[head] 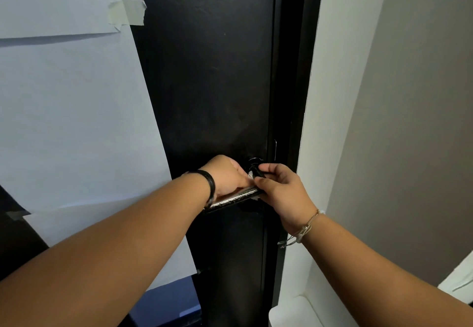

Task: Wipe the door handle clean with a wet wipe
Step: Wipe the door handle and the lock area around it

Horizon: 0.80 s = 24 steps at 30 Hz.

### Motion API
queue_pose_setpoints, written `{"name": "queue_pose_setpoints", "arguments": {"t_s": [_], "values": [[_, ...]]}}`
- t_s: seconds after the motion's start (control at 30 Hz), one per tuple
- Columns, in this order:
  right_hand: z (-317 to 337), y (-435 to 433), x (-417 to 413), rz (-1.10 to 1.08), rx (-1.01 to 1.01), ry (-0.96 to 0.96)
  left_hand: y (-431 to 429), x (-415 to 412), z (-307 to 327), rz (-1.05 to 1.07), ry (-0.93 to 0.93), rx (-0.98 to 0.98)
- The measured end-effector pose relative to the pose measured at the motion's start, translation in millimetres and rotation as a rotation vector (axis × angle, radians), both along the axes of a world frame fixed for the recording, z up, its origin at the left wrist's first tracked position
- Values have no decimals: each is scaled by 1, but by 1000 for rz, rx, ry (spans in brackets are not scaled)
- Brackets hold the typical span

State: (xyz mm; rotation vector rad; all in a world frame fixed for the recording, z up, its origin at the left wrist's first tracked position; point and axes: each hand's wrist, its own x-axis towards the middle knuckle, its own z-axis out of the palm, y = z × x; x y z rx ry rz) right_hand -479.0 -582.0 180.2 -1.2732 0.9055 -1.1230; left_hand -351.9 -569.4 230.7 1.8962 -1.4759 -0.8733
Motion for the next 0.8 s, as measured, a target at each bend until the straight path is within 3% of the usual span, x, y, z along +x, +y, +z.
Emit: {"name": "queue_pose_setpoints", "arguments": {"t_s": [0.13, 0.37, 0.53, 0.7, 0.8], "values": [[5, 4, -3, 57, 65, -113, -1, -15, 10, 1, -517, -58], [10, 1, -8, 45, 56, -30, 10, -17, 21, -84, -924, -480], [10, -2, -5, -43, 59, 5, 2, -18, 30, -106, -975, -580], [10, -1, -9, -186, -254, 359, 0, -12, 15, -190, -941, -572], [14, -1, -9, -194, -371, 469, 1, -6, 14, -225, -969, -513]]}}
